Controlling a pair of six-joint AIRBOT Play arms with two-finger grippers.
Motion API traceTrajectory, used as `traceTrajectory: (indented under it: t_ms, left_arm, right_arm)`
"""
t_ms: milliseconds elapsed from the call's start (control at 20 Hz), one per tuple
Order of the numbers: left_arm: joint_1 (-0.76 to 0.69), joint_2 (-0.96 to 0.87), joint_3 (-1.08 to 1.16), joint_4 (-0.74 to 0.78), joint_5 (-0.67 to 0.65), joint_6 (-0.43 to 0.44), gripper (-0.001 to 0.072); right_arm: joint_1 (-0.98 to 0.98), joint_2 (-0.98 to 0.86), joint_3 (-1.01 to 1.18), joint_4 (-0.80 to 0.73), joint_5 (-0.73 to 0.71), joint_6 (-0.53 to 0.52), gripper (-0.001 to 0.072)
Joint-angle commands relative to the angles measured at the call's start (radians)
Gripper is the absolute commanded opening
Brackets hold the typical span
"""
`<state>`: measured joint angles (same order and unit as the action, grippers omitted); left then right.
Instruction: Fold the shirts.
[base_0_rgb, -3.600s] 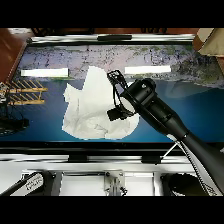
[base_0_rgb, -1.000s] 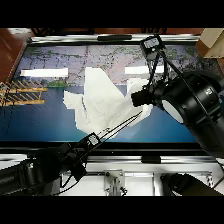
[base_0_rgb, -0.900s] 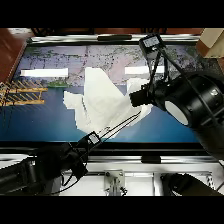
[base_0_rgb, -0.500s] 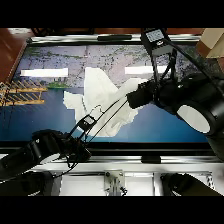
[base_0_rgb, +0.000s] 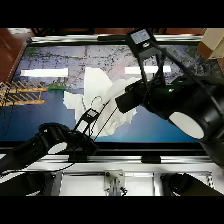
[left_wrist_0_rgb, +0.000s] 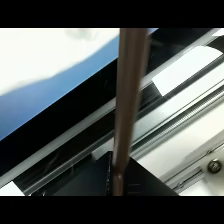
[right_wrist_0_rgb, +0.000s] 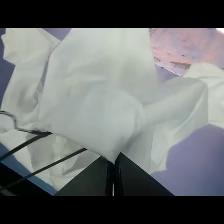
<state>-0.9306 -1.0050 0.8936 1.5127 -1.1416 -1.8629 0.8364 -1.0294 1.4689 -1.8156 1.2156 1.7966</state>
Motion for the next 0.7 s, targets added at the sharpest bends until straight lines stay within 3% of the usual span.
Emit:
traceTrajectory:
  t_ms: [0,300,350,450,650]
  left_arm:
    - [0.002,-0.067,0.058,-0.025,0.050,0.040,0.0036]
    - [0.084,-0.093,0.067,-0.025,0.053,0.053,0.0036]
    - [0.101,-0.093,0.069,-0.025,0.057,0.053,0.0036]
    - [0.121,-0.093,0.076,-0.026,0.069,0.061,0.0036]
    - [0.120,-0.093,0.078,-0.033,0.068,0.075,0.0036]
  right_arm:
    - [0.045,-0.027,0.001,0.008,-0.019,-0.019,0.0056]
    - [0.064,-0.028,0.001,-0.015,0.019,-0.018,0.0068]
    - [0.064,-0.028,0.001,-0.058,0.035,-0.016,0.0146]
    - [0.064,-0.028,0.001,-0.081,0.045,-0.016,0.0591]
    - [0.063,0.000,0.001,-0.186,0.037,0.075,0.0592]
